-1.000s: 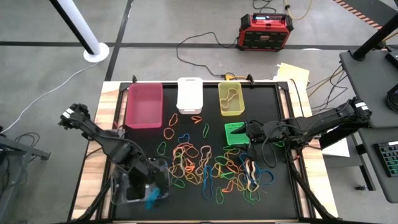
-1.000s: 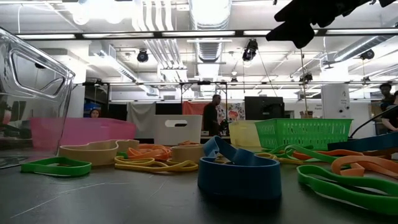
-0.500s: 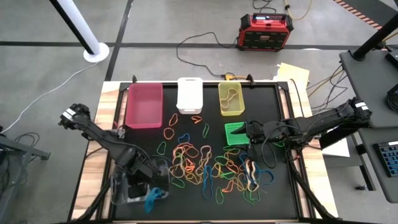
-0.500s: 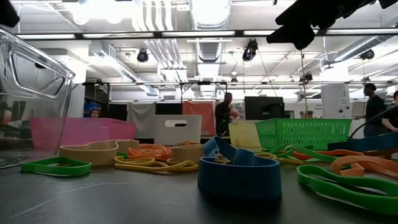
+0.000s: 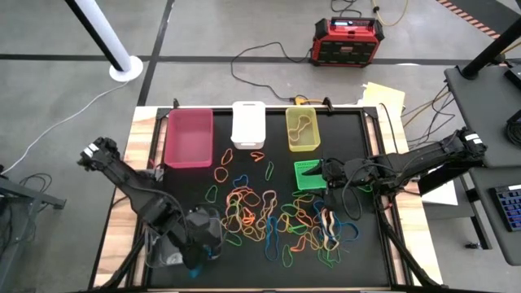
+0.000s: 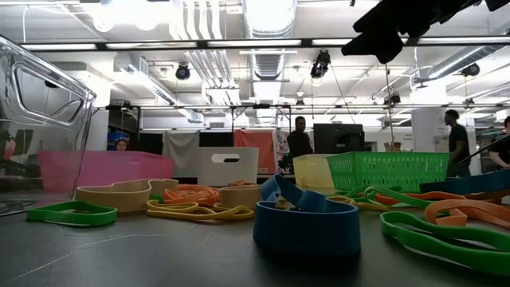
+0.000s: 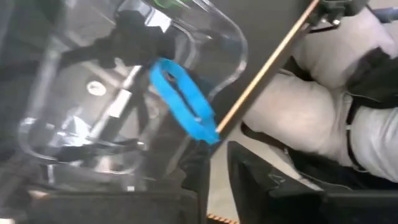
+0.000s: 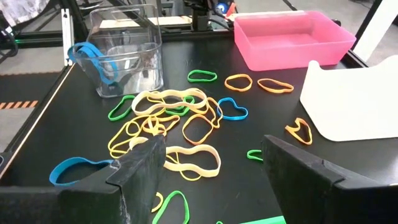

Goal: Sort rubber bands into baskets
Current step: Put the blue rubber band into the transparent bin

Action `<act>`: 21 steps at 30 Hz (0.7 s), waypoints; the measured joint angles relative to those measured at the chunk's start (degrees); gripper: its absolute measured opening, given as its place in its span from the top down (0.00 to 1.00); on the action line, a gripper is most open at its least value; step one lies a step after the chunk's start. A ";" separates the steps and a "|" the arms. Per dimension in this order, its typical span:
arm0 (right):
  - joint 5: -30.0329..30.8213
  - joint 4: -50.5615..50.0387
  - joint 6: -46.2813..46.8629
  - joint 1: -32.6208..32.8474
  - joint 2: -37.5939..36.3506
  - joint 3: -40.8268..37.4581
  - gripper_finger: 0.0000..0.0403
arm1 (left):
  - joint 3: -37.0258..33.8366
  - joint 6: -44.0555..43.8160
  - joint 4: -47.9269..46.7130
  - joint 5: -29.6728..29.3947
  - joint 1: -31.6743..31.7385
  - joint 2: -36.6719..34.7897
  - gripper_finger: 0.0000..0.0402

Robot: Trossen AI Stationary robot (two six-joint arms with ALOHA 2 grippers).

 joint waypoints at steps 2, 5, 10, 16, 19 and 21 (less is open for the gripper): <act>-0.04 -0.03 -0.47 0.00 0.00 -0.24 0.35 | 0.54 -1.28 2.82 0.11 -1.62 1.87 0.84; -0.07 -0.03 -0.69 0.00 0.00 -0.41 0.35 | 3.06 -1.39 4.80 0.62 -4.10 5.53 0.76; -0.20 0.00 -0.60 0.00 0.00 -0.41 0.35 | 11.19 -0.39 -1.04 0.20 -6.87 13.80 0.65; -0.20 0.01 -0.14 0.00 0.00 -0.41 0.35 | 24.41 1.60 -14.46 -1.83 -10.03 25.26 0.59; -0.20 0.01 -0.14 0.00 0.00 -0.41 0.35 | 31.69 1.07 -19.82 -6.92 -12.27 29.95 0.59; -0.23 -0.01 -0.14 0.00 0.00 -0.41 0.35 | 36.48 -0.50 -25.01 -10.25 -13.39 32.84 0.59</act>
